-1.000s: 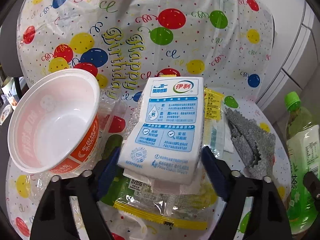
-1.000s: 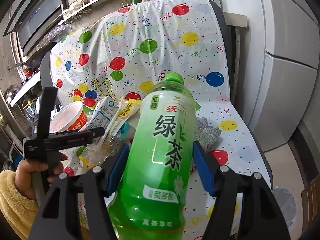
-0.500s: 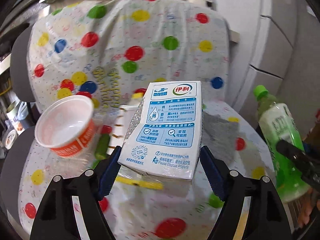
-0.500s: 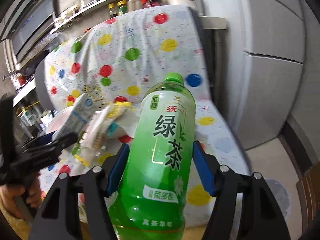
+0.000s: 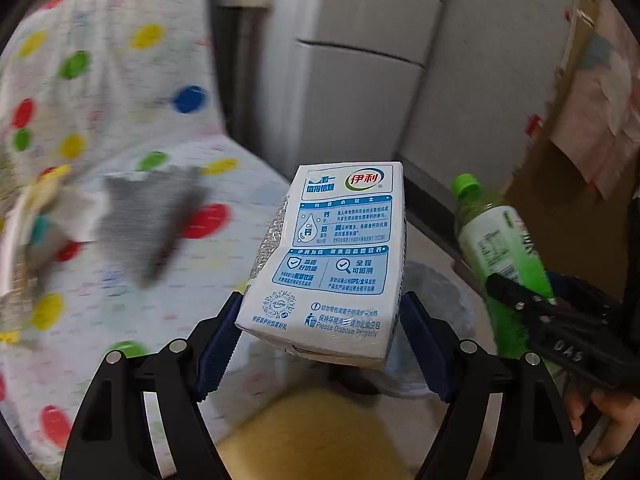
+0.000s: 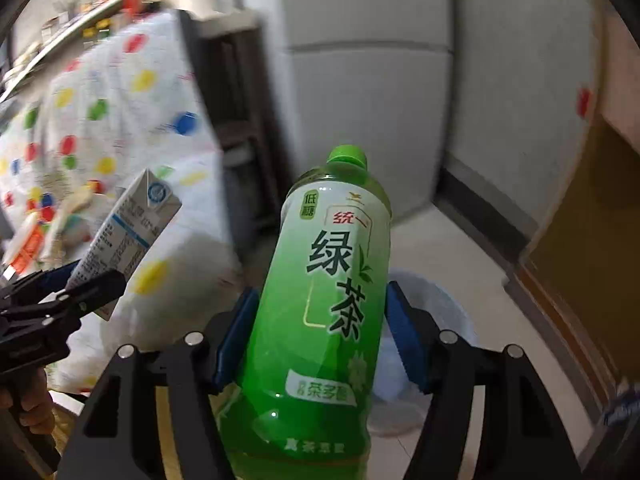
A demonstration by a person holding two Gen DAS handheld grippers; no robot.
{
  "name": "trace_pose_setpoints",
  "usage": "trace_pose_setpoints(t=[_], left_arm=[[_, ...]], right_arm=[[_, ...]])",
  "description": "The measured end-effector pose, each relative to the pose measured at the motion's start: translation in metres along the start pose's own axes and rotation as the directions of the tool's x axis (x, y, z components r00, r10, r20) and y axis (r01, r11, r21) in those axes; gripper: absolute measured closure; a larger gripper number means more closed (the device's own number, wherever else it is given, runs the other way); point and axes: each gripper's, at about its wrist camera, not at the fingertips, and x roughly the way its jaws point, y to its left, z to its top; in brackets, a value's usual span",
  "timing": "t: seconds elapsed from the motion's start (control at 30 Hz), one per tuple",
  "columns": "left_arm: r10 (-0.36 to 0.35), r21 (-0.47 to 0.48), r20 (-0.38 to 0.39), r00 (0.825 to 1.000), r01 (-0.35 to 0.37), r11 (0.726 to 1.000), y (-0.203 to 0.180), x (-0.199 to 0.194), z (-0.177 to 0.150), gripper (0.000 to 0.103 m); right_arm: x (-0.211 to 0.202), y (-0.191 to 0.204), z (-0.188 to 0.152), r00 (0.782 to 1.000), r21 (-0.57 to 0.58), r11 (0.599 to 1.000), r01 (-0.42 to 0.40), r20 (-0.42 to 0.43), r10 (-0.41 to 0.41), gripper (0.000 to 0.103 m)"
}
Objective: Collect trash
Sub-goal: 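Carry both items to the wastebasket and open both grippers to drop them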
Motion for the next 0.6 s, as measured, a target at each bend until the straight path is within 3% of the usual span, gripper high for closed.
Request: trace_pose_setpoints(t=[0.23,0.43,0.47,0.53,0.6], left_arm=[[-0.087,0.059,-0.118,0.989,0.095,0.994,-0.057,0.079,0.012,0.025],[-0.096,0.086,-0.159,0.983,0.111,0.99,-0.083,0.122,0.02,0.023],[-0.094,0.088,-0.178,0.98,0.111,0.99,-0.087,0.131,0.021,0.019],[-0.071,0.098,-0.198,0.978,0.092,0.991,-0.09,0.142,0.023,0.016],[-0.077,0.113,-0.195,0.978,0.101,0.988,-0.095,0.14,0.022,0.016]], right_arm=[[0.044,-0.058,-0.015,0.996,0.123,0.99,0.061,-0.072,-0.053,0.039],[0.074,-0.085,-0.011,0.996,0.223,0.973,0.065,-0.077,-0.049,0.038],[0.077,-0.089,-0.011,0.996,0.239,0.969,0.068,-0.079,-0.05,0.038],[0.081,-0.099,-0.013,0.995,0.272,0.96,0.068,-0.085,-0.046,0.024],[0.078,-0.105,-0.015,0.995,0.294,0.953,0.074,-0.086,-0.051,0.023]])
